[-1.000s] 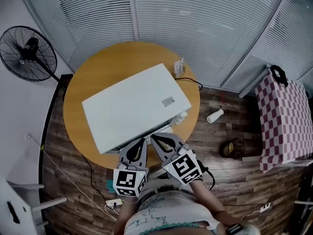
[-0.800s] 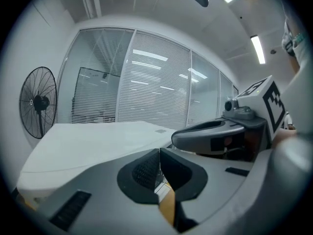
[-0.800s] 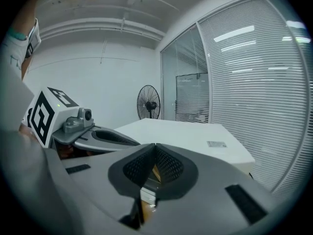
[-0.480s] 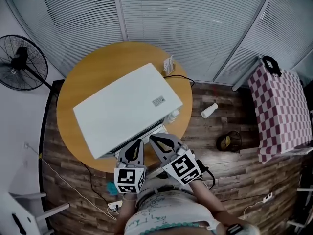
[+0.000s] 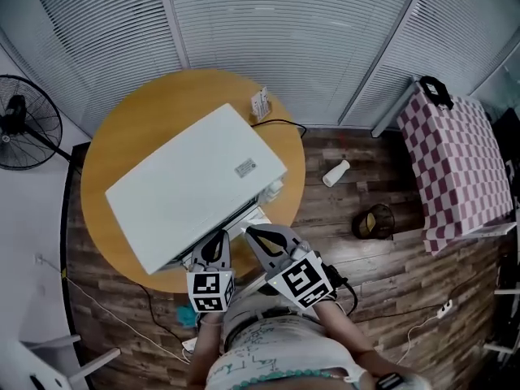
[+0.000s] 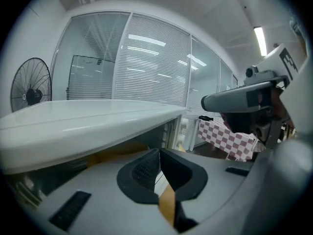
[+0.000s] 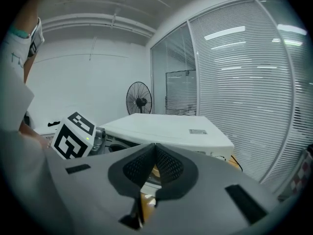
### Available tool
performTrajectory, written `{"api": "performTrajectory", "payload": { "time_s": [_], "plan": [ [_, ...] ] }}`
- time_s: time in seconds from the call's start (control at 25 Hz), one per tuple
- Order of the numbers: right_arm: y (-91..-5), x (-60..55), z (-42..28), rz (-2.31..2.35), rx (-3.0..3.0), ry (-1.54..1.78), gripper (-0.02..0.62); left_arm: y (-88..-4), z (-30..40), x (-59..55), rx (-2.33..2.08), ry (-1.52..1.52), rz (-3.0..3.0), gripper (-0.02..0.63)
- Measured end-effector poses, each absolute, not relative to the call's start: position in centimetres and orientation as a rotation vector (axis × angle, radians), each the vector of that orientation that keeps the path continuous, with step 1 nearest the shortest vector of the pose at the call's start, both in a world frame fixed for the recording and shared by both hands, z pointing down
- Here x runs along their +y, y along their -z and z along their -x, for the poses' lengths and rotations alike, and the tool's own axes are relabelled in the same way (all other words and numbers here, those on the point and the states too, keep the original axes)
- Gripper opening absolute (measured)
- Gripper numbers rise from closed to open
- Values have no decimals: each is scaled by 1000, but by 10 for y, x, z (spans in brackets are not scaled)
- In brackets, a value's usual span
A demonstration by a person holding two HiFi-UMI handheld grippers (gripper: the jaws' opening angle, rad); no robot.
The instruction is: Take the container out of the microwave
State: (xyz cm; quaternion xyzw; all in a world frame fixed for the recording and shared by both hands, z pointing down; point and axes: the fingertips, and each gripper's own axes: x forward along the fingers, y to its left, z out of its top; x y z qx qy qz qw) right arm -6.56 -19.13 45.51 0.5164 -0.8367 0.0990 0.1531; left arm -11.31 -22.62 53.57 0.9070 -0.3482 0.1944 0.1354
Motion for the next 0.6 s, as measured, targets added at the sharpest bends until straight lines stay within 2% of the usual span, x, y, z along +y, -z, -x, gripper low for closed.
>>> {"api": "performTrajectory", "payload": {
  "time_s": [0.4, 0.6],
  "plan": [
    [-461, -184, 43, -1571, -2337, -329, -5, -561, 106, -238, -990, -695, -2650, 17],
    [-465, -180, 36, -1596, -2321, -345, -6, -570, 102, -242, -1006, -907, -2775, 20]
  ]
}}
